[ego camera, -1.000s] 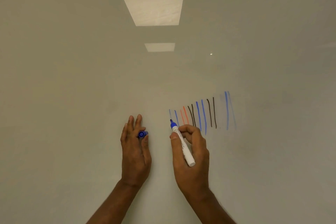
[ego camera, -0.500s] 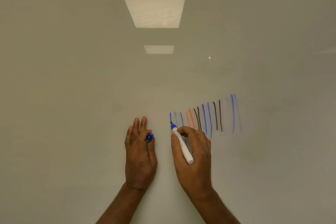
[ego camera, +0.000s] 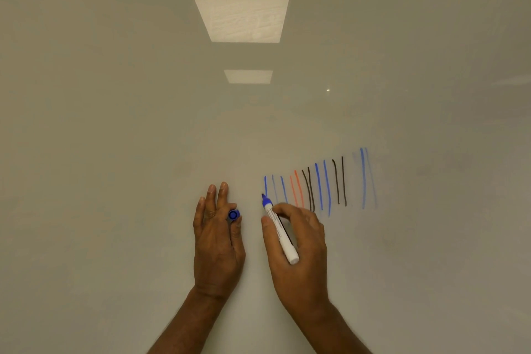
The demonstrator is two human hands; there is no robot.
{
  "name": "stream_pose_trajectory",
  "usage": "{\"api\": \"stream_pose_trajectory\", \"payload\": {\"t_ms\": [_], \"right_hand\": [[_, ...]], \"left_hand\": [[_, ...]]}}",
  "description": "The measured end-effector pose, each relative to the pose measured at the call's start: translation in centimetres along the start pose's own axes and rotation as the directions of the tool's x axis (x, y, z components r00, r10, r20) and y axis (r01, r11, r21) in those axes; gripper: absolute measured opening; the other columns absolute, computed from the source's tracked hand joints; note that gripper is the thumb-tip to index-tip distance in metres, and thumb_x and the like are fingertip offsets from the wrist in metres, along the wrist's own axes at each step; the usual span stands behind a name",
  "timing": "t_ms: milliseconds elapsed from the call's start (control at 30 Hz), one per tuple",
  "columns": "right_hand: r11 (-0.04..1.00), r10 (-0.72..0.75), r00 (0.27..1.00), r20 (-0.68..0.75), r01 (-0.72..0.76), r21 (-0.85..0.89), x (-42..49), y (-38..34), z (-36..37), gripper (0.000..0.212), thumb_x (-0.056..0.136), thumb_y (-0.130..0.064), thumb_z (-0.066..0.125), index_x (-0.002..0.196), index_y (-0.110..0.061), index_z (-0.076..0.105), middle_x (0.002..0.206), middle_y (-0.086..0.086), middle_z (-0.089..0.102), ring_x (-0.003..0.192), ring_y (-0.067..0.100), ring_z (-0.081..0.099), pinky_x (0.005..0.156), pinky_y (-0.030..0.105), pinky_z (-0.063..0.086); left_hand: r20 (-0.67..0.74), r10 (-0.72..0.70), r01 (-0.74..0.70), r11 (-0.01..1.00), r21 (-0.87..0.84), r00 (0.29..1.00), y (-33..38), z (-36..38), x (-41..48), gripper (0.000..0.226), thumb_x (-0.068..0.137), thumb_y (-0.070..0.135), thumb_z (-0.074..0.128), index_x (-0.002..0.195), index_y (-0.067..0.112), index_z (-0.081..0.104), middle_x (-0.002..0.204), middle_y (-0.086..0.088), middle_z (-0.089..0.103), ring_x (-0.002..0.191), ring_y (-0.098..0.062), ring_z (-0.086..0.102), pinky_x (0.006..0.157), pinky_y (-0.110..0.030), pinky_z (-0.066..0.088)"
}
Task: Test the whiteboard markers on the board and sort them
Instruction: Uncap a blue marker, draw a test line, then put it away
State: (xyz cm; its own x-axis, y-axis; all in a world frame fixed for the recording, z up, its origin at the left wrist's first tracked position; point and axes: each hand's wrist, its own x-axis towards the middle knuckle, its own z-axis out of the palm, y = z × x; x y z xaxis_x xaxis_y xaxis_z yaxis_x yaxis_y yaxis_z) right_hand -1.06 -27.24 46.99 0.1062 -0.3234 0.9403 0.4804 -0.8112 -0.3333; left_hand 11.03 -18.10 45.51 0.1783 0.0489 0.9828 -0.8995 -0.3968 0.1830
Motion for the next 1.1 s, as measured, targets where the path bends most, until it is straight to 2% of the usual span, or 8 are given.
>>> {"api": "stream_pose_trajectory", "payload": {"t_ms": [333,467,533,567,667,733,900,1100], "right_hand": [[0.997,-0.021,0.999,0.027,0.023,-0.069,-0.6,0.9,0.5,0.058,0.093,-0.067,0.04,0.118,-0.02,0.063,0.103,-0.001,0.067,0.09,0.011,0.061,0.079,0.029,0.057],[0.997,0.019,0.999,0.025,-0.017,-0.081,-3.5,1.7,-0.8,0.054,0.092,-0.073,0.032,0.118,-0.031,0.052,0.09,-0.003,0.066,0.067,0.009,0.057,0.07,0.032,0.055],[0.996,0.091,0.996,0.015,-0.09,-0.025,-4.3,1.5,-1.5,0.049,0.088,-0.078,0.033,0.118,-0.042,0.05,0.088,-0.019,0.06,0.057,0.009,0.053,0.07,0.031,0.054],[0.987,0.161,0.986,0.031,-0.162,0.022,-4.6,1.2,-1.9,0.051,0.084,-0.082,0.036,0.112,-0.043,0.053,0.085,-0.024,0.061,0.067,0.011,0.059,0.072,0.032,0.057],[0.914,0.352,0.924,0.149,-0.374,0.156,-5.4,0.1,-3.6,0.064,0.067,-0.09,0.049,0.095,-0.035,0.067,0.083,-0.01,0.069,0.079,0.01,0.064,0.071,0.039,0.06],[0.891,0.362,0.908,0.21,-0.403,0.21,-5.6,-0.9,-4.8,0.07,0.065,-0.087,0.056,0.1,-0.028,0.07,0.085,-0.005,0.07,0.078,0.016,0.066,0.073,0.031,0.058],[0.818,0.381,0.848,0.369,-0.495,0.293,-5.8,-2.8,-6.7,0.033,0.076,-0.05,0.069,0.104,-0.033,0.07,0.097,-0.014,0.072,0.092,0.011,0.069,0.082,0.023,0.057],[0.798,0.321,0.833,0.45,-0.494,0.345,-6.1,-5.2,-8.1,0.033,0.08,-0.061,0.054,0.108,-0.047,0.063,0.104,-0.017,0.071,0.102,0.01,0.067,0.08,0.023,0.056]], "left_hand": [[-0.017,0.013,-0.013,1.0,0.003,1.0,0.0,0.0,0.0,0.053,0.109,0.035,0.033,0.156,0.01,0.029,0.163,-0.002,0.03,0.156,-0.019,0.019,0.127,-0.03,0.012],[-0.017,0.019,-0.019,1.0,-0.005,1.0,0.0,0.0,-0.1,0.053,0.109,0.034,0.034,0.156,0.01,0.029,0.162,0.002,0.028,0.156,-0.011,0.015,0.127,-0.026,0.011],[0.021,-0.053,0.054,0.998,-0.045,0.998,0.1,-0.3,-0.1,0.056,0.11,0.042,0.029,0.157,0.013,0.029,0.164,0.0,0.026,0.157,-0.015,0.014,0.126,-0.023,0.009],[0.043,-0.079,0.082,0.994,-0.066,0.996,0.2,-0.6,-0.2,0.057,0.109,0.045,0.028,0.157,0.014,0.03,0.165,-0.001,0.026,0.157,-0.018,0.015,0.126,-0.022,0.009],[0.048,-0.148,0.153,0.977,-0.148,0.988,1.8,-1.9,-1.1,0.056,0.109,0.043,0.033,0.155,0.013,0.038,0.164,-0.002,0.032,0.155,-0.016,0.021,0.125,-0.023,0.016],[0.03,-0.232,0.232,0.944,-0.234,0.972,3.7,-3.2,-2.1,0.044,0.109,0.035,0.039,0.15,0.019,0.047,0.156,0.0,0.046,0.149,-0.015,0.035,0.121,-0.026,0.03],[0.147,-0.598,0.581,0.643,-0.5,0.788,8.9,-6.7,-2.9,0.02,0.103,0.028,0.049,0.117,0.033,0.061,0.113,0.019,0.074,0.114,-0.001,0.065,0.097,-0.011,0.047],[0.422,-0.696,0.699,0.161,-0.697,0.581,11.8,-9.4,-2.6,0.028,0.107,0.017,0.044,0.129,0.016,0.061,0.106,-0.018,0.076,0.1,-0.033,0.075,0.091,-0.04,0.06]]}}
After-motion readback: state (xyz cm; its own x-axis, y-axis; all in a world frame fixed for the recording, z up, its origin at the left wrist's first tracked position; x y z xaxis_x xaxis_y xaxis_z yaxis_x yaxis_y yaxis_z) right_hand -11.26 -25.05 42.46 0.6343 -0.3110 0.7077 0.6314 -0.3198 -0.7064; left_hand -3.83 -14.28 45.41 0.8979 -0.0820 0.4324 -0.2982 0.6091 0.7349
